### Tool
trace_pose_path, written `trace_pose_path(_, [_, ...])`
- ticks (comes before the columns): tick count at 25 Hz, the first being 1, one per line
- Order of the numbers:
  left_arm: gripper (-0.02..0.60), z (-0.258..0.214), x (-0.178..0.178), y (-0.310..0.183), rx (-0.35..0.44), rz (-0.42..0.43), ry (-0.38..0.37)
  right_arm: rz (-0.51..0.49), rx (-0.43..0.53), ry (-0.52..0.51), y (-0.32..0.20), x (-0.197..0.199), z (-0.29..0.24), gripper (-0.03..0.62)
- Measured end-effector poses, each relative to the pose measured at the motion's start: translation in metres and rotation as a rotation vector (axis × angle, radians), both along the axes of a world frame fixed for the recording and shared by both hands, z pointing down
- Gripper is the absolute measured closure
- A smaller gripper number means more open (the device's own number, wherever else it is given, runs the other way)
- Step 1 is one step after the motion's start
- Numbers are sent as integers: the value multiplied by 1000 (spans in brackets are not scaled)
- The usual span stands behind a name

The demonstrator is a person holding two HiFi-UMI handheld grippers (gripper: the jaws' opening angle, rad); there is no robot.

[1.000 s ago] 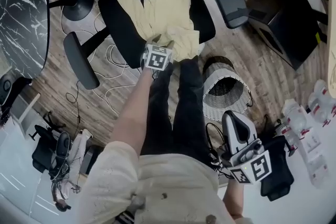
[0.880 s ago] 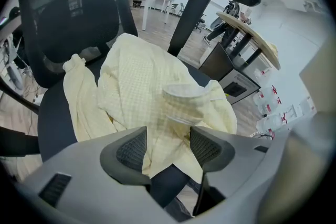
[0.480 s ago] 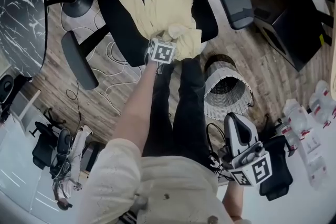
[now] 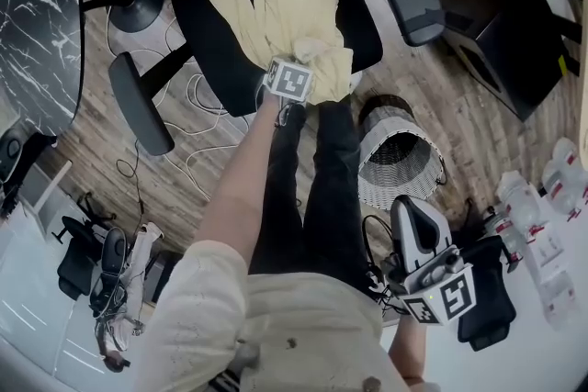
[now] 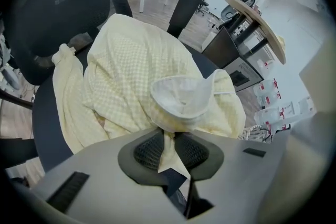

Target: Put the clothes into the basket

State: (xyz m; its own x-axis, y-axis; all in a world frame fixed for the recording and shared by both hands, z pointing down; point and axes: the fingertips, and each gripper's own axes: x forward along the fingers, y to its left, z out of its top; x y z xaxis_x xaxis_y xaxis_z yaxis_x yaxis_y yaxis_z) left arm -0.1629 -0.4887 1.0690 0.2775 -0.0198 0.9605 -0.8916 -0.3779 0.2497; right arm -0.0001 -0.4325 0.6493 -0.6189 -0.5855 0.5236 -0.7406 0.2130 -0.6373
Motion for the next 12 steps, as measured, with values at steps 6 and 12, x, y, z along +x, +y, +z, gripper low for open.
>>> trace_pose_path(6, [518, -17, -2, 7, 34, 3, 17, 13, 17, 5, 6, 1, -8, 584])
trace_pose_path(12, [520, -40, -8, 16, 43, 13, 30, 8, 62, 8, 8, -11, -26, 585])
